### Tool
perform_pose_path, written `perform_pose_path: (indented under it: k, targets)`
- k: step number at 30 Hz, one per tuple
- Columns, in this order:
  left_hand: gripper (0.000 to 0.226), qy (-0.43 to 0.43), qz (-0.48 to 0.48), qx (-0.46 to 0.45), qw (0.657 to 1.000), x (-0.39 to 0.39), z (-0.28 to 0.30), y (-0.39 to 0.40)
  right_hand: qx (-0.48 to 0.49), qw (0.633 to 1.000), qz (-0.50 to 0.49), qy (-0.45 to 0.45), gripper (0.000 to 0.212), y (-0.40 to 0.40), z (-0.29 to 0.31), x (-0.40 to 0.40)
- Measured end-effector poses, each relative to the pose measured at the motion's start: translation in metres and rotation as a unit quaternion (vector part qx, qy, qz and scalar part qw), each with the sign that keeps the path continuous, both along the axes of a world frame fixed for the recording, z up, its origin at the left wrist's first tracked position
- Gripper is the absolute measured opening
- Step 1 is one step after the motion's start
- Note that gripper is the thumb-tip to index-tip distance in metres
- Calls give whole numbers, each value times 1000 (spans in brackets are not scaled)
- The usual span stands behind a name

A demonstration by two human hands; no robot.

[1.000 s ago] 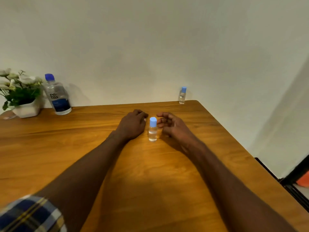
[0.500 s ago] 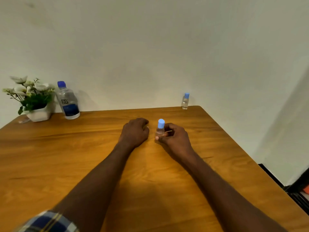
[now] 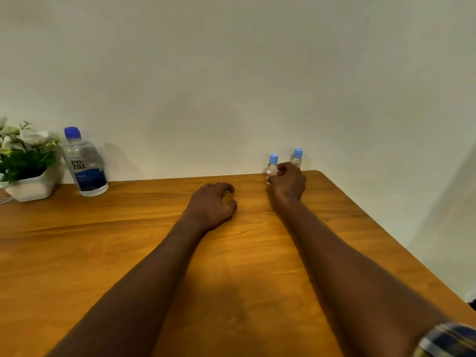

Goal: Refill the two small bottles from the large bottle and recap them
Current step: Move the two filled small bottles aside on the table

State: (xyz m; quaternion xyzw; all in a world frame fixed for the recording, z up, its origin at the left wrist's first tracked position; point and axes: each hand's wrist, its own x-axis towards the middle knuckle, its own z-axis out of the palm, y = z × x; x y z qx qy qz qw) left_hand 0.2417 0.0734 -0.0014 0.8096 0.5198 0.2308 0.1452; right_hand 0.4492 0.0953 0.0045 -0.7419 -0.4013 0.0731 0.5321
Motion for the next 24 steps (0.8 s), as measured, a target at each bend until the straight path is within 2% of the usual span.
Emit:
perform_pose_path:
  k: [7,24]
  targets:
    - [42,16,-2,10,1000,1,-5,13,-16,998,-62,26,32,37,2,10]
    - [41,18,0,2,1000,1,-1,11,-39,993,-105,41,47,28,3,8]
